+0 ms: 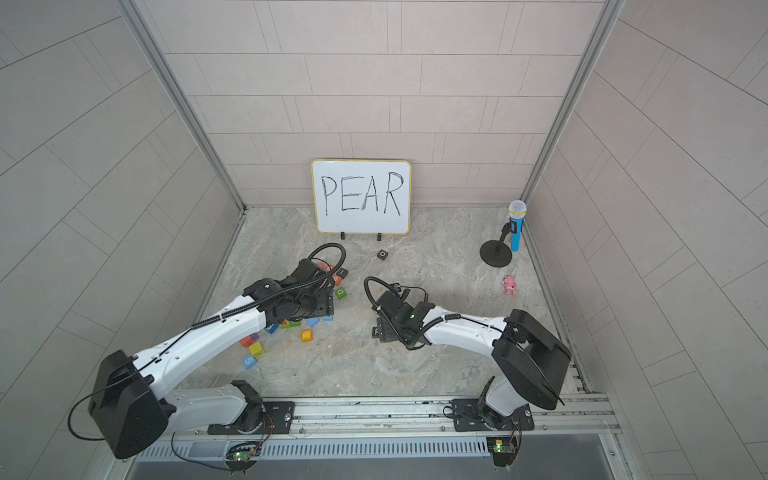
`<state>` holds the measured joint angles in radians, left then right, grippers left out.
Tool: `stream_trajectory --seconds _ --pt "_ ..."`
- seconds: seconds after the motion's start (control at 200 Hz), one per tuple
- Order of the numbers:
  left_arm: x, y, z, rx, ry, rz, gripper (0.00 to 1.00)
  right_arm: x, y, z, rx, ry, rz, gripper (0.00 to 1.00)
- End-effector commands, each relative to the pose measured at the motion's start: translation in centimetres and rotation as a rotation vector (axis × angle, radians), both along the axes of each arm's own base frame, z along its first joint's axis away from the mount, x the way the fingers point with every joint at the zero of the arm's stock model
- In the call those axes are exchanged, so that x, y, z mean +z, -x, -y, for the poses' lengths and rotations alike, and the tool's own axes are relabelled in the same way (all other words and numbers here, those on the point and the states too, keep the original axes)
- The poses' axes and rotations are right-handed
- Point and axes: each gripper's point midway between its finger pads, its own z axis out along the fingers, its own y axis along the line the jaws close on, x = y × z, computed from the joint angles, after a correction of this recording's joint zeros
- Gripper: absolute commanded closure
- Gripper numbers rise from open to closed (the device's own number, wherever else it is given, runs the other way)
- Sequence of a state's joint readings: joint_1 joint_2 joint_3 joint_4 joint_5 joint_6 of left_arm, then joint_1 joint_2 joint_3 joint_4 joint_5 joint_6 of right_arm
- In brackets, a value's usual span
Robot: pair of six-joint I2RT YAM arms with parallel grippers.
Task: Spell the uppercase word “pear” with letter blocks
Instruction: Adjust the letter block at the center of the board.
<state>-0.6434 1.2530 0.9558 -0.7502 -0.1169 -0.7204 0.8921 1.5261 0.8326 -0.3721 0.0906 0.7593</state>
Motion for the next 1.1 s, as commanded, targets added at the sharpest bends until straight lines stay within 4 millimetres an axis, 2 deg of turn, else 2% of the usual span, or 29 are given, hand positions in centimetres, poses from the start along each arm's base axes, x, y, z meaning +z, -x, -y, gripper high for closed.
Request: stream_trajectory --seconds 0.0,0.23,0.841,0.956,1.096 --pt "-0.2 0.0 -0.3 -0.004 -0.006 0.000 0.20 -0.4 0.0 0.6 0.007 0.060 0.001 0.19" --pt "-0.1 0.0 -0.4 0.001 -0.001 0.005 0.19 -0.8 -0.2 1.4 0.015 0.116 0.011 0.19" --pt "0.1 -0.2 0.0 0.002 0.012 -0.001 0.19 -0.4 0.5 1.5 0.023 0.107 0.020 0.19" --pt "0.2 -0.1 0.0 0.000 0.014 -0.007 0.19 0.4 0.5 1.5 0.022 0.096 0.029 0.20" --pt "1.2 0.1 -1.0 0.004 0.006 -0.012 0.19 3.6 0.2 0.1 0.033 0.042 0.080 0.24"
